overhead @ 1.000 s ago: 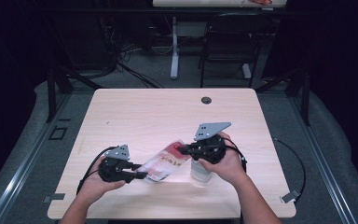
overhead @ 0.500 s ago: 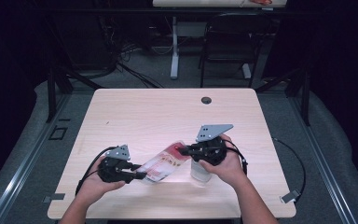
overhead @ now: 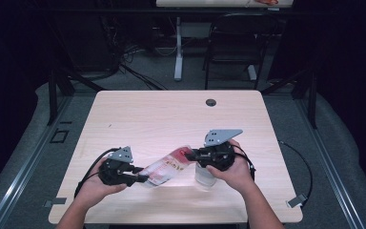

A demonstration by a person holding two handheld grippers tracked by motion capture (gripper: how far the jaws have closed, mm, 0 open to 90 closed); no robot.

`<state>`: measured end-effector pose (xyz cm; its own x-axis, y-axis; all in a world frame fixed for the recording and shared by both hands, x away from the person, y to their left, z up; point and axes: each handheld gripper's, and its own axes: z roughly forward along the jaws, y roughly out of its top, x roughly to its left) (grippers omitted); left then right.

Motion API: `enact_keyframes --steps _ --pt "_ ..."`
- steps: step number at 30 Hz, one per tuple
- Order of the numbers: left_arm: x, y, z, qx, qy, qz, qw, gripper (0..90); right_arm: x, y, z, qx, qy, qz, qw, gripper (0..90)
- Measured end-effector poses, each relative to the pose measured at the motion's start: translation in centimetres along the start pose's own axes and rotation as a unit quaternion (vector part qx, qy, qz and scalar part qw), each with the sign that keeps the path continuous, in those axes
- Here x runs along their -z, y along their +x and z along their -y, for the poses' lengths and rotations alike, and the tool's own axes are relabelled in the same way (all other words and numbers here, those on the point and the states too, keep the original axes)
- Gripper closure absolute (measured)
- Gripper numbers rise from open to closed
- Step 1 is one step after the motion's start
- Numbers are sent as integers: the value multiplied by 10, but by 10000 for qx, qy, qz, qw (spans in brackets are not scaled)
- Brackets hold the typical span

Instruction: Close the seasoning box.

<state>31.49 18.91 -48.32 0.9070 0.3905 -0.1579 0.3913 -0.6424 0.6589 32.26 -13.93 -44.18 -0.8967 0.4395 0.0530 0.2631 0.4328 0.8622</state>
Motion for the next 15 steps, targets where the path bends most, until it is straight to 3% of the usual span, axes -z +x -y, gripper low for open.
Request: enact_keyframes --steps 8,15 --pt "2 1 -1 5 0 46 10000 701 11 -3 5 -45 -60 61 10000 816" --pt "6 0 -4 11 6 55 10000 704 13 -3 6 -24 -76 84 9999 866"
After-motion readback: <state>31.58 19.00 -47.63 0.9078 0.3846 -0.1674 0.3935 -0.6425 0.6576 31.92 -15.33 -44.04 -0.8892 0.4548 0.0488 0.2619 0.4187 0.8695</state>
